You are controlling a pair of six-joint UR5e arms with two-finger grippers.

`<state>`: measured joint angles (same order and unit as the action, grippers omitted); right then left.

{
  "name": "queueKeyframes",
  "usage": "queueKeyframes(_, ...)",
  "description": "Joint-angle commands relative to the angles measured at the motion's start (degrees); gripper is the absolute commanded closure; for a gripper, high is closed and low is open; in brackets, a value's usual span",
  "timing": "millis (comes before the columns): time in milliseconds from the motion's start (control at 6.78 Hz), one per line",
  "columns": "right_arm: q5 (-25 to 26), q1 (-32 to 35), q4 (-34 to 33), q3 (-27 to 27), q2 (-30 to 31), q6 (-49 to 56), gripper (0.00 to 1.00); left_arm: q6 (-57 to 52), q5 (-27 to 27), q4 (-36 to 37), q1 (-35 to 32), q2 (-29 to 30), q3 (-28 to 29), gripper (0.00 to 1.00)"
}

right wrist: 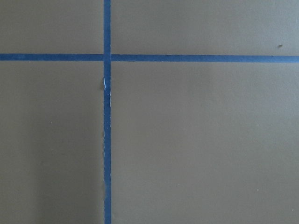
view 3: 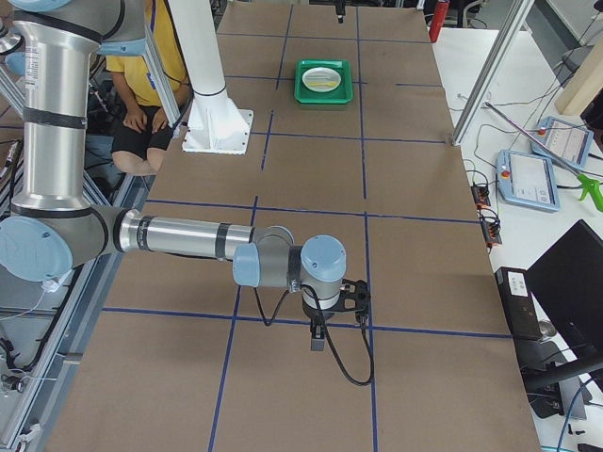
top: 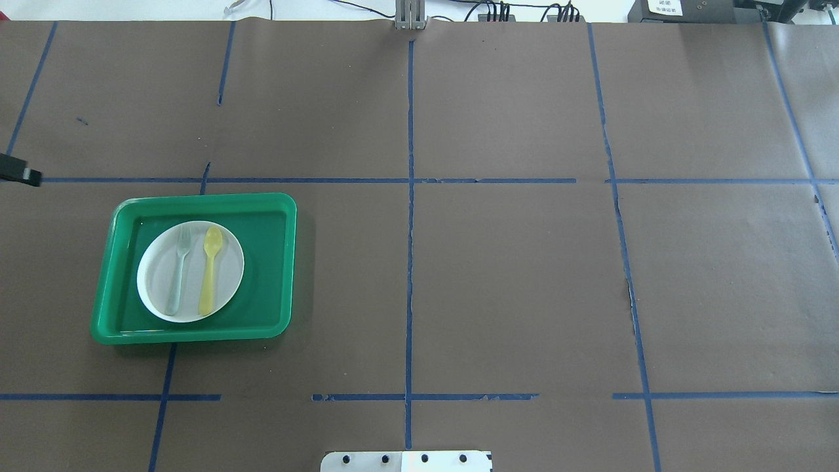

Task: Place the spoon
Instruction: 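Move the left gripper over the yellow spoon on the white plate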

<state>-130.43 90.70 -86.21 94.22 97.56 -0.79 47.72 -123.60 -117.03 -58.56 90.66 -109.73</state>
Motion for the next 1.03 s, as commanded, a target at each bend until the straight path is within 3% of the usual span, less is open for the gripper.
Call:
queueKeyframes(0,0.0,0.0,0.0,0.0,0.0,0.0,0.0,12.1,7.3,-0.8,12.0,6.1,2.6,0.01)
queueKeyframes(148,0.0,0.0,0.0,0.0,0.0,0.0,0.0,14.0,8.9,-0.8,14.2,7.3,4.7,0.09)
queueKeyframes(295,0.0,0.0,0.0,0.0,0.0,0.0,0.0,14.8,10.6,-0.8,16.2,7.4,5.6,0.24)
queueKeyframes(590,0.0,0.0,0.0,0.0,0.0,0.0,0.0,16.0,10.7,-0.7,18.0,9.4,8.4,0.41)
queueKeyframes(885,0.0,0.0,0.0,0.0,0.0,0.0,0.0,16.6,10.8,-0.6,19.8,9.5,8.8,0.45)
